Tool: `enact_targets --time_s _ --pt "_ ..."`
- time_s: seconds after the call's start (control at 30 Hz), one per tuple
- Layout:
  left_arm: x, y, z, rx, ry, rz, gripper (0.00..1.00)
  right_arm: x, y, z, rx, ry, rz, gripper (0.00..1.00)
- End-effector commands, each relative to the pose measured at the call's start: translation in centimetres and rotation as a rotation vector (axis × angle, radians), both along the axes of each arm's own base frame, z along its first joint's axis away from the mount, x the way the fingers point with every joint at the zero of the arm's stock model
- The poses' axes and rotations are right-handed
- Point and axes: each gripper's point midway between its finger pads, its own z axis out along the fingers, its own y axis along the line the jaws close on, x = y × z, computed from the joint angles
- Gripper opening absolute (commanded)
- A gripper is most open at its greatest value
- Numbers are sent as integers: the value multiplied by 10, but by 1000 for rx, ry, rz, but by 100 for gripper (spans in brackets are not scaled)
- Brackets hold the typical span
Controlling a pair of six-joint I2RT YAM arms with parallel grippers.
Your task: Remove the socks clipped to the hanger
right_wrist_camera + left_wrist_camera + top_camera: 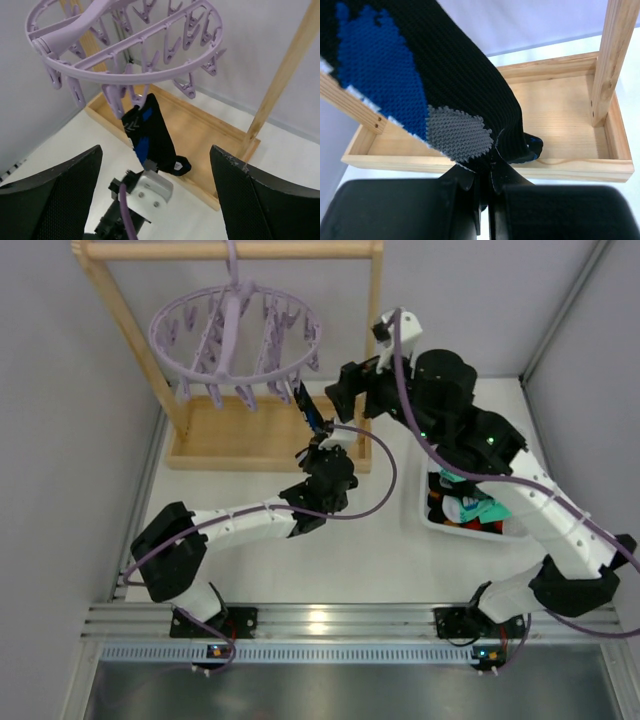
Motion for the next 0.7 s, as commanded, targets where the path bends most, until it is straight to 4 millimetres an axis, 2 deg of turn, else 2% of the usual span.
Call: enact_targets --time_s 0.0,0.03,0.13,0.2,0.23,0.37,0.67 --pt "6 -3 25 -24 -49 36 0 5 23 -3 -173 -30 -64 83" --pt "7 -5 22 -13 -44 32 0 13 42 -19 -236 -29 -55 82" --pt "9 -12 20 -7 -41 4 0 23 67 -19 -270 -49 -77 77" --pt "9 -15 19 -5 -38 -8 0 31 70 -12 -269 -75 -108 73" --pt "9 -17 17 -2 -35 -13 0 37 77 -17 -277 -79 -115 72" --pt "9 -22 15 6 -31 -30 0 48 80 -17 -277 -91 -133 63" --pt "8 -39 14 8 -30 -67 0 71 93 -38 -319 -82 -150 58"
